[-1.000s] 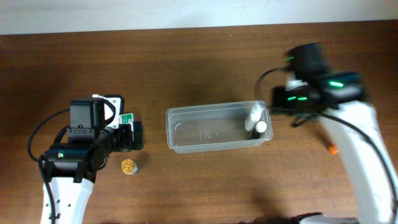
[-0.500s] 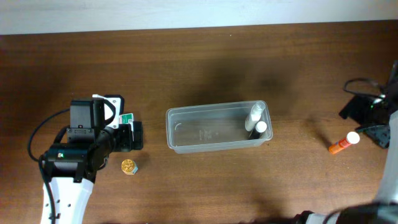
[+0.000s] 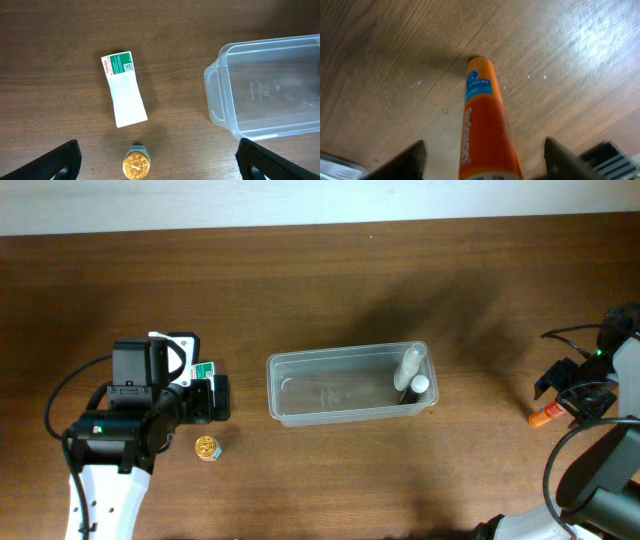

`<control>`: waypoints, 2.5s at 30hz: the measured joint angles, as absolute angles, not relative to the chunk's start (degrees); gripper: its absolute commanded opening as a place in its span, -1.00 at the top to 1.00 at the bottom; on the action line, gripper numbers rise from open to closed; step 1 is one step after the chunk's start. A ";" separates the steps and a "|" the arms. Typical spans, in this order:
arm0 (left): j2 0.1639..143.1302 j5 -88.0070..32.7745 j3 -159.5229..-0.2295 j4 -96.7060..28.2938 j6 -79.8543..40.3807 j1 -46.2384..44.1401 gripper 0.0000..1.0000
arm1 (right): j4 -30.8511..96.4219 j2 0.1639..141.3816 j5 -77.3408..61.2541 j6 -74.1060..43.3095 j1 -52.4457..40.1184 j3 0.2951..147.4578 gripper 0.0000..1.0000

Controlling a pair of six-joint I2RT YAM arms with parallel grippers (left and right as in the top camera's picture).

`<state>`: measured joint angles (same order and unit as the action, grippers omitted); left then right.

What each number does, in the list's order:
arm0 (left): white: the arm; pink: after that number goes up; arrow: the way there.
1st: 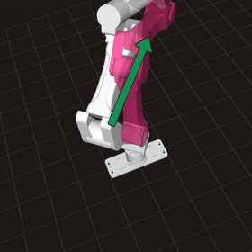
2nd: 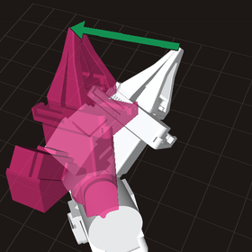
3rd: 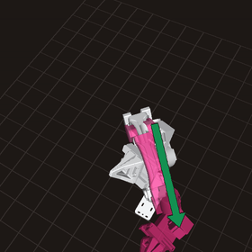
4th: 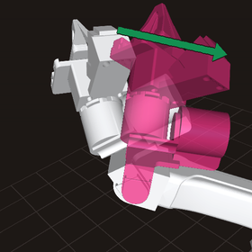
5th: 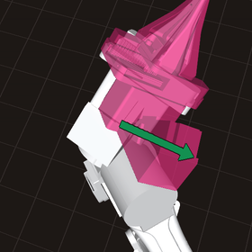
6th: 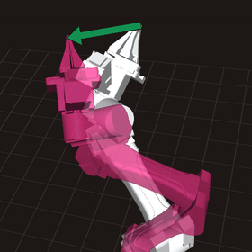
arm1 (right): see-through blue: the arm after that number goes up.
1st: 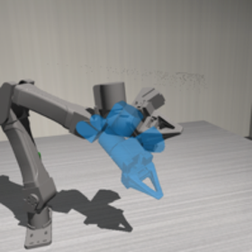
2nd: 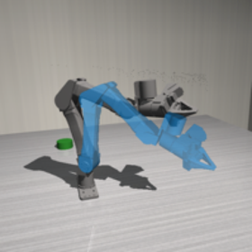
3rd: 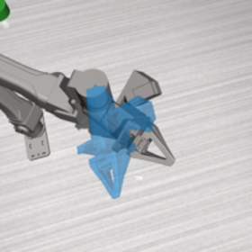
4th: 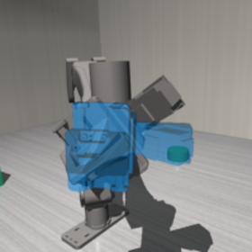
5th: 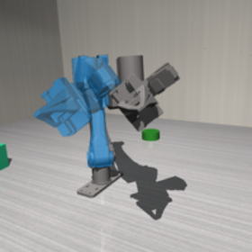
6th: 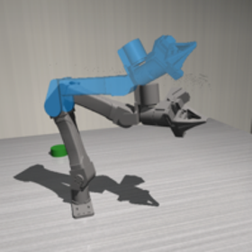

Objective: Pack container
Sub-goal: 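Move the right gripper to the orange tube and grasp it, then carry the orange tube into the container with the right gripper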

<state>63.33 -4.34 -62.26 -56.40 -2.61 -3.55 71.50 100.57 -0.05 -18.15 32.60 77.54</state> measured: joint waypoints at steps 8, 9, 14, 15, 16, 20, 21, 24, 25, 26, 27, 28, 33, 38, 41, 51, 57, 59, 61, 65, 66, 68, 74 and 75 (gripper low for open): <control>63.33 -4.36 -62.26 -56.40 -2.61 -3.55 -0.99 | 71.24 100.57 -0.12 -17.93 32.60 77.54 0.43; 63.33 -4.34 -62.26 -56.40 -2.61 -3.55 -0.99 | 71.22 100.57 -0.12 -17.93 32.60 77.54 0.47; 63.33 -4.34 -62.26 -56.40 -2.61 -3.55 -0.99 | 71.24 100.57 -0.32 -17.91 32.60 77.54 0.59; 63.33 -4.36 -62.26 -56.40 -2.61 -3.55 -0.99 | 71.24 100.57 -0.34 -17.80 32.60 77.54 0.60; 63.33 -4.34 -62.26 -56.40 -2.61 -3.55 -0.99 | 71.26 100.57 -0.34 -17.80 32.60 77.54 0.60; 63.33 -4.34 -62.26 -56.40 -2.61 -3.55 -0.99 | 71.59 100.44 -0.67 -17.65 32.60 77.54 0.61; 63.33 -4.34 -62.26 -56.40 -2.61 -3.55 -0.99 | 72.01 100.16 -1.10 -17.50 32.58 77.54 0.61; 63.33 -4.34 -62.26 -56.40 -2.61 -3.55 -0.99 | 74.50 97.82 -2.09 -16.23 31.99 77.71 0.60; 63.33 -4.34 -62.26 -56.40 -2.61 -3.55 -0.99 | 76.16 96.25 -2.50 -15.70 31.29 78.22 0.60; 63.33 -4.34 -62.26 -56.40 -2.61 -3.55 -0.99 | 77.08 95.07 -2.72 -15.22 30.63 78.74 0.60; 63.33 -4.34 -62.26 -56.40 -2.61 -3.55 -0.99 | 78.56 93.47 -3.09 -14.59 29.52 79.61 0.60; 63.33 -4.34 -62.26 -56.40 -2.61 -3.55 -0.99 | 80.29 91.70 -3.49 -13.78 28.08 80.88 0.60; 63.33 -4.36 -62.26 -56.40 -2.61 -3.55 -0.99 | 88.36 82.85 -5.63 -11.07 16.95 89.27 0.60; 63.33 -4.36 -62.26 -56.40 -2.61 -3.55 -0.99 | 90.87 77.80 -6.52 -10.48 3.31 97.71 0.59; 63.33 -4.34 -62.26 -56.40 -2.61 -3.55 -0.99 | 89.73 77.32 -6.79 -10.74 -5.26 100.03 0.59; 63.33 -4.36 -62.26 -56.40 -2.61 -3.55 -0.99 | 83.50 91.50 -5.43 -11.75 -17.96 100.18 0.59; 63.33 -4.34 -62.26 -56.40 -2.61 -3.55 -0.99 | 79.07 102.15 -4.12 -11.79 -17.96 100.18 0.59; 63.33 -4.36 -62.26 -56.40 -2.61 -3.55 -0.99 | 77.58 104.42 -3.90 -11.60 -17.96 100.18 0.59; 63.33 -4.34 -62.26 -56.40 -2.61 -3.55 -0.99 | 77.23 105.91 -3.92 -11.49 -17.96 100.18 0.58; 63.33 -4.36 -62.26 -56.40 -2.61 -3.55 -0.99 | 77.06 107.92 -3.90 -11.31 -17.96 100.18 0.58; 63.33 -4.36 -62.26 -56.40 -2.61 -3.55 -0.99 | 77.03 108.36 -3.88 -11.31 -17.96 100.18 0.58; 63.33 -4.36 -62.26 -56.40 -2.61 -3.55 -0.99 | 76.99 109.32 -3.73 -11.27 -17.96 100.18 0.58; 63.33 -4.34 -62.26 -56.40 -2.61 -3.55 -0.99 | 76.75 112.90 -3.46 -11.16 -17.96 100.18 0.57; 63.33 -4.34 -62.26 -56.40 -2.61 -3.55 -0.99 | 76.71 113.45 -3.46 -11.14 -17.96 100.16 0.57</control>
